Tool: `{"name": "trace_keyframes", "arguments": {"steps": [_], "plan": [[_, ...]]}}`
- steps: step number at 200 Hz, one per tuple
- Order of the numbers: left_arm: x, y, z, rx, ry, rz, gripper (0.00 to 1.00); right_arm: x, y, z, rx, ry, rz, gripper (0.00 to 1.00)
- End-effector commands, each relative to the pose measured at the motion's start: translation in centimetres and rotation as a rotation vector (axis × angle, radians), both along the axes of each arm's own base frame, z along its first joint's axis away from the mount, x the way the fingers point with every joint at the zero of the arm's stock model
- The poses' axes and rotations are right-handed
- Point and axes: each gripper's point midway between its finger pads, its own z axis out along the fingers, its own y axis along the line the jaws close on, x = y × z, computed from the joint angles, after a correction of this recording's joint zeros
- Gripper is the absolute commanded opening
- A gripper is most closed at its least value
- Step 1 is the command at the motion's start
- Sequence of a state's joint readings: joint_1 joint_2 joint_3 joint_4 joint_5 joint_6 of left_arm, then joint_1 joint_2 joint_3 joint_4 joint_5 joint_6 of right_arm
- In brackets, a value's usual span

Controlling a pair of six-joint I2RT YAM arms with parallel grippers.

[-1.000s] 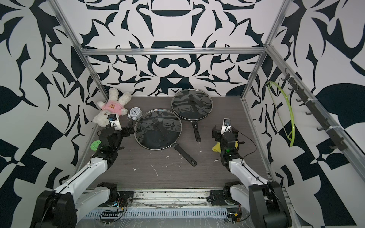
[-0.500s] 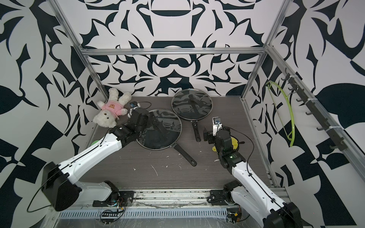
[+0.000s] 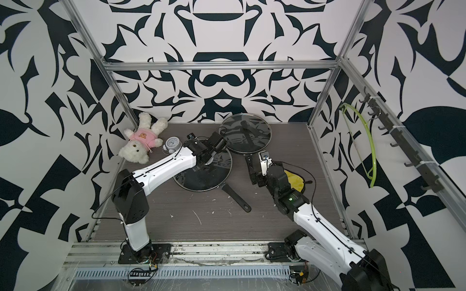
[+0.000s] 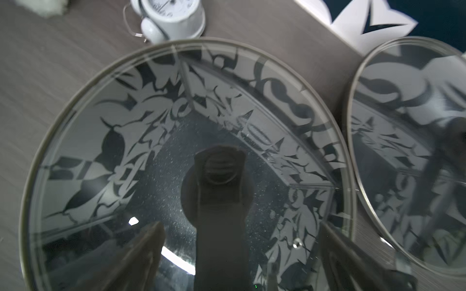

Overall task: Wipe the pot lid with a cloth
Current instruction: Pick up the pot lid from the cooking pot.

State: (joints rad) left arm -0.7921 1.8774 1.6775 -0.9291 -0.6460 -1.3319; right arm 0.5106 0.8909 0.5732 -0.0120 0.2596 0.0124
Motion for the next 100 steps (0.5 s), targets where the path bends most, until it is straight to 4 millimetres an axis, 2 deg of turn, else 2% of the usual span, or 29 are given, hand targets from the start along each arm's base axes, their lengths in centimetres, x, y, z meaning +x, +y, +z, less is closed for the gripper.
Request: {"name": "trace_keyframes", "arguments": {"steps": [1, 22, 44, 70, 77, 100], "plan": [[-0.7, 0.9, -0.5, -0.006, 0.054, 0.092, 0.97, 0.1, 0.4, 2.1, 0.039, -0.040, 0.007, 0.99], [-0.8, 0.6, -1.5, -0.012, 0.129, 0.099, 0.96, 0.2, 0.1, 1.6, 0.007, -0.033, -0.002, 0.99], [-0.7, 0.6, -2.6, -0.008, 0.195, 0.106, 0.90, 0.2, -0.2, 1.7, -0.011, -0.038, -0.013, 0.99], [-0.4, 0.9, -3.1, -0.001, 0.221, 0.115, 0.86, 0.2, -0.4, 1.9, -0.010, -0.046, -0.024, 1.00], [-0.2, 1.1, -3.2, -0.001, 0.221, 0.117, 0.81, 0.2, -0.4, 1.8, -0.011, -0.045, -0.025, 0.99], [0.2, 1.6, -3.0, 0.008, 0.216, 0.125, 0.76, 0.2, -0.5, 1.4, -0.014, -0.037, -0.027, 1.00]]}}
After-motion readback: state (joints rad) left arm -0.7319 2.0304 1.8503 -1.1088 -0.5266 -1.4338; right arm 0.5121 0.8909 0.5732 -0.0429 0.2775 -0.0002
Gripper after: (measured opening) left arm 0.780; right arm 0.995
